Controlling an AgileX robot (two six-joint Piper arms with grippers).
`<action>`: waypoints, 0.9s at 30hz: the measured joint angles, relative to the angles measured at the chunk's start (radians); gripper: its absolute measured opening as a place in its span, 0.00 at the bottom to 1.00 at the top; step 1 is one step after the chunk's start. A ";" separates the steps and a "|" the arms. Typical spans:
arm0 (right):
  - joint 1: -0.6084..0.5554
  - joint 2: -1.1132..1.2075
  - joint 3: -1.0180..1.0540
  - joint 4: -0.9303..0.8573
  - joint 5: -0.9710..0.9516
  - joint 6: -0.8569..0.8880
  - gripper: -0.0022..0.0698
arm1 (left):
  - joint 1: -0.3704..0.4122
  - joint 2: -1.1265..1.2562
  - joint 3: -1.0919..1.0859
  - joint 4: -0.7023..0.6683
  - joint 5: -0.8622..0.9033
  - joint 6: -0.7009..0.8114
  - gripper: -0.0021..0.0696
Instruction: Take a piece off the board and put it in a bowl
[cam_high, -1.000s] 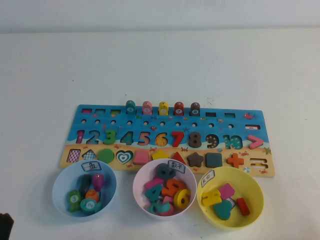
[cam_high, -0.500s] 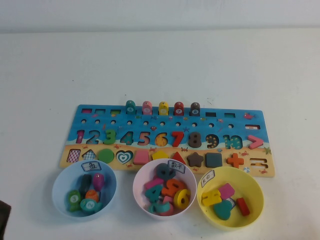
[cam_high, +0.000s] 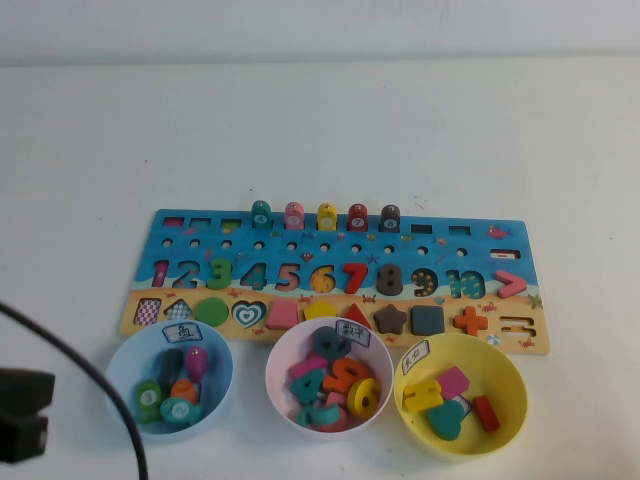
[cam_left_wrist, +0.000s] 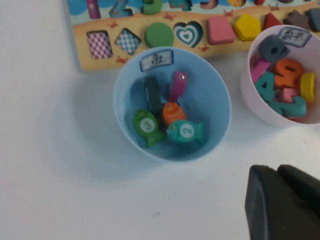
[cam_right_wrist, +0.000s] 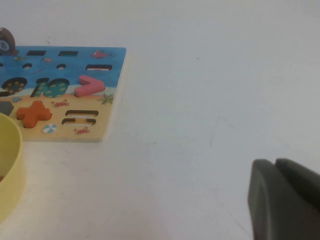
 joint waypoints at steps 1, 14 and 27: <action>0.000 0.000 0.000 0.000 0.000 0.000 0.01 | 0.000 0.027 -0.026 0.014 0.011 0.008 0.02; 0.000 0.000 0.000 0.000 0.000 0.000 0.01 | -0.028 0.510 -0.362 0.147 0.077 0.070 0.02; 0.000 0.000 0.000 0.000 0.000 0.000 0.01 | -0.293 0.893 -0.666 0.293 0.189 0.068 0.02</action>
